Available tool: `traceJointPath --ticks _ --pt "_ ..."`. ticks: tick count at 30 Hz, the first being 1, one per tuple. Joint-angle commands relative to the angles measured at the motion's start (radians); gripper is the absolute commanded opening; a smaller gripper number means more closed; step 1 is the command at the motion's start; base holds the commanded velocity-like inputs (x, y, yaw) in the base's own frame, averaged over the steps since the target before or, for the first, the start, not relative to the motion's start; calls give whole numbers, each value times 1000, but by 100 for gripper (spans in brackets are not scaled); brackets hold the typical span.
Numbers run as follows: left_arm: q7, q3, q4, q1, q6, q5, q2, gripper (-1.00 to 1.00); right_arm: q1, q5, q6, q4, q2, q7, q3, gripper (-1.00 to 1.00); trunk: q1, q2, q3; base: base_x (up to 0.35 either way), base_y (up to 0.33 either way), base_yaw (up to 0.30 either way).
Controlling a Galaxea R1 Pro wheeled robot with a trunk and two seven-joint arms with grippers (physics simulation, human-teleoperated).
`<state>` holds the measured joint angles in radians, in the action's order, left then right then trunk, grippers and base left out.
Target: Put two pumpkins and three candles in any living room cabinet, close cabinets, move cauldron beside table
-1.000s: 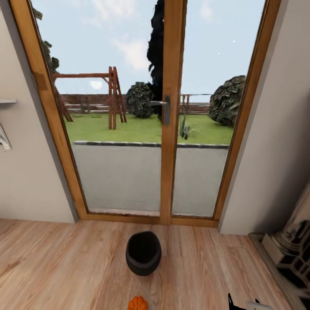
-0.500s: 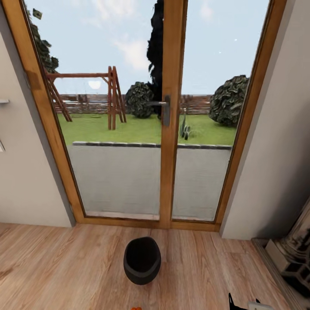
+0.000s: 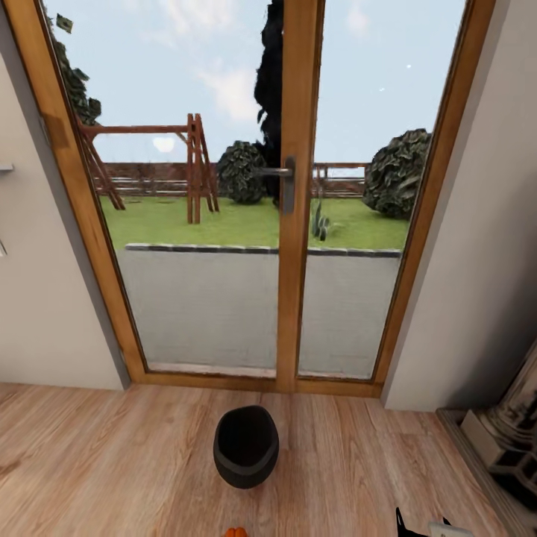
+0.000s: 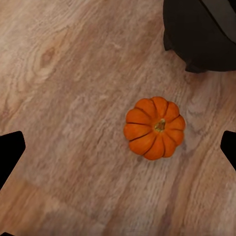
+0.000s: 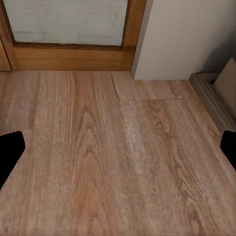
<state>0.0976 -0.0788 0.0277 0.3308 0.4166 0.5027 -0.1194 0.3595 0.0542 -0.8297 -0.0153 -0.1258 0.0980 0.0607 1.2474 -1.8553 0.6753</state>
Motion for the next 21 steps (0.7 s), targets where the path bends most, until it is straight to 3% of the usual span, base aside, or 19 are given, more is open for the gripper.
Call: traceJointPath --ticks 1,3,4,6,11,13,17,18,19,21 --pt "8 -9 0 1 -8 4 0 100 1 1 -4 -2 0 -3 5 100 4 -8 4 0 0 0" --pt "10 -9 2 1 -39 4 -1 100 1 1 -3 -2 0 -3 6 100 11 -22 10 0 0 0" --pt "12 -10 60 1 -128 4 1 100 1 1 -1 0 1 -3 5 100 15 -29 14 0 0 0" --pt "19 -10 104 1 -192 3 2 100 1 1 -2 1 1 -3 3 100 23 -43 20 0 0 0" --pt "101 -11 225 1 -342 -6 13 100 2 6 1 32 4 1 5 100 42 -78 36 0 0 0" --pt "113 -11 273 1 -375 -39 14 100 2 10 15 81 4 2 7 100 50 -92 42 0 0 0" --pt "127 -11 371 1 -535 -170 14 100 3 12 110 226 5 7 9 100 65 -120 54 0 0 0" --pt "127 -11 382 0 -559 -181 14 100 3 13 128 249 5 9 9 100 69 -127 57 0 0 0" --pt "129 -11 403 0 -606 -199 15 100 4 14 167 297 5 16 9 100 73 -134 61 0 0 0" --pt "131 -11 442 11 -707 -221 15 100 7 59 306 447 6 37 10 100 80 -148 67 0 0 0"
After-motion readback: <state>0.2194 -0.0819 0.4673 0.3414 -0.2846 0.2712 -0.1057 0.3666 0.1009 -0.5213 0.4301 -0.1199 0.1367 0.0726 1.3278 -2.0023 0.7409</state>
